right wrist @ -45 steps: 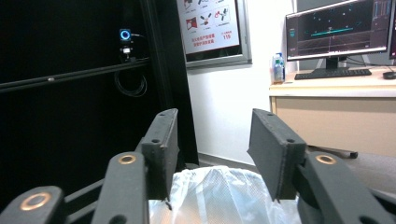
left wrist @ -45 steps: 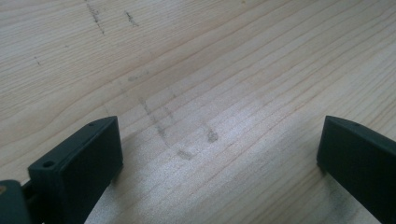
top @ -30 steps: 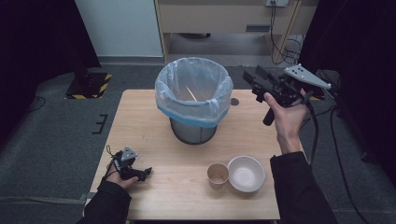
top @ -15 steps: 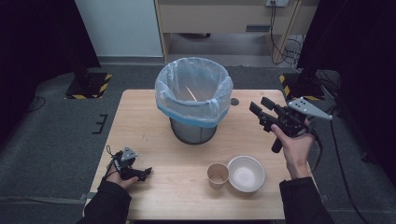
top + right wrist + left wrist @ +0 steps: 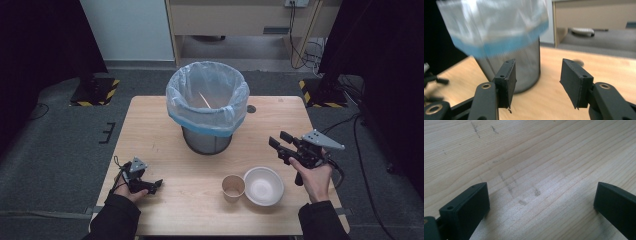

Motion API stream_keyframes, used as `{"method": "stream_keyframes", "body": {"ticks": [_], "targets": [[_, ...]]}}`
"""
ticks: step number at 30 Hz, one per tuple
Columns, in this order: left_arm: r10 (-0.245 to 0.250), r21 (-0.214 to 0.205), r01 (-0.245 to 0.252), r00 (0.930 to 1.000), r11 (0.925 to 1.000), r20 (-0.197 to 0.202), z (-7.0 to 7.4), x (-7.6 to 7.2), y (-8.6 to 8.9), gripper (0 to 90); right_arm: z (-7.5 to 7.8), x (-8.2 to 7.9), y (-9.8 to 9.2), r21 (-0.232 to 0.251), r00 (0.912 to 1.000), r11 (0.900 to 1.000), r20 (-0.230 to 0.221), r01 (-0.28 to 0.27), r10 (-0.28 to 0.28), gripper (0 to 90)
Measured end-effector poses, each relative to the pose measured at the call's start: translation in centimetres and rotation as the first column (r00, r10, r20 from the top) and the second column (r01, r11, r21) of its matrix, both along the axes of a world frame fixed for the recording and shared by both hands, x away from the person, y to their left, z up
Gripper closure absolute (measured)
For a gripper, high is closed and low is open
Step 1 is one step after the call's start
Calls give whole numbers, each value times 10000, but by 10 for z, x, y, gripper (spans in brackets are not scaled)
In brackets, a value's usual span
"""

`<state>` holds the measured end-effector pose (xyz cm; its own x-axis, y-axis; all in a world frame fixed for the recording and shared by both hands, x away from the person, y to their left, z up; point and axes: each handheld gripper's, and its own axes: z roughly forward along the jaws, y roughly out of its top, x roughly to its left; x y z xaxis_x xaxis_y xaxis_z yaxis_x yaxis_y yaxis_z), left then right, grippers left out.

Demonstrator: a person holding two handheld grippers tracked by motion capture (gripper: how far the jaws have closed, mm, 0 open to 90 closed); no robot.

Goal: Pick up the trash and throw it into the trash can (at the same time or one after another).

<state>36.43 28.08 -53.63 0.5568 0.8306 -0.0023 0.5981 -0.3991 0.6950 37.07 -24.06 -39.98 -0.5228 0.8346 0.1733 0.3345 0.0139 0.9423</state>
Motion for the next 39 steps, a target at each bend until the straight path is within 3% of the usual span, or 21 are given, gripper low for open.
{"method": "stream_keyframes", "body": {"ticks": [1, 3, 12, 13, 15, 21, 23, 26, 28, 29, 34, 36, 39], "targets": [[-2, 1, 2, 10000, 10000, 1, 0, 0, 0, 0, -13, 0, -2, -292, 9994, 9996, -356, -11, 0, 467], [-2, 1, 2, 10000, 10000, 0, 0, 0, 0, 0, -22, 1, -5, -603, 9977, 9982, -681, -56, 15, 473], [-5, 2, 5, 10000, 10000, -3, 0, 0, 0, 0, -55, -3, -16, -871, 9852, 9960, -1711, -174, 22, 484], [-5, 1, 5, 10000, 10000, -4, 0, 0, 0, 0, -62, -5, -18, -896, 9787, 9954, -2047, -349, 159, 488], [-6, 2, 6, 10000, 10000, -6, 0, 0, 0, 0, -64, -5, -18, -895, 9761, 9952, -2165, -406, 204, 488], [-6, -2, 6, 10000, 10000, -6, 0, 0, 0, 0, -84, -2, -14, -1389, 9516, 9856, -3033, -968, 507, 513], [-4, -4, 4, 10000, 10000, -5, 0, 0, 0, 0, -87, -1, -13, -1483, 9486, 9832, -3116, -1060, 552, 516], [-6, -3, 6, 10000, 10000, -5, 0, 0, 0, 0, -95, 1, -13, -1725, 9331, 9756, -3532, -1359, 676, 537], [-7, -1, 7, 10000, 10000, -5, 0, 0, 0, 0, -96, 1, -13, -1748, 9315, 9747, -3571, -1394, 692, 542], [-7, -1, 7, 10000, 10000, -4, 0, 0, 0, 0, -99, 2, -15, -1746, 9229, 9735, -3784, -1474, 719, 553], [-4, -4, 4, 10000, 10000, -6, 0, 0, 0, 0, -102, 3, -17, -1654, 9065, 9726, -4142, -1636, 821, 597], [-7, -2, 7, 10000, 10000, -6, 0, 0, 0, 0, -103, 3, -18, -1666, 9042, 9718, -4189, -1670, 836, 607], [-7, -2, 7, 10000, 10000, -6, 0, 0, 0, 0, -105, 3, -17, -1725, 8916, 9676, -4436, -1842, 906, 640]]}}
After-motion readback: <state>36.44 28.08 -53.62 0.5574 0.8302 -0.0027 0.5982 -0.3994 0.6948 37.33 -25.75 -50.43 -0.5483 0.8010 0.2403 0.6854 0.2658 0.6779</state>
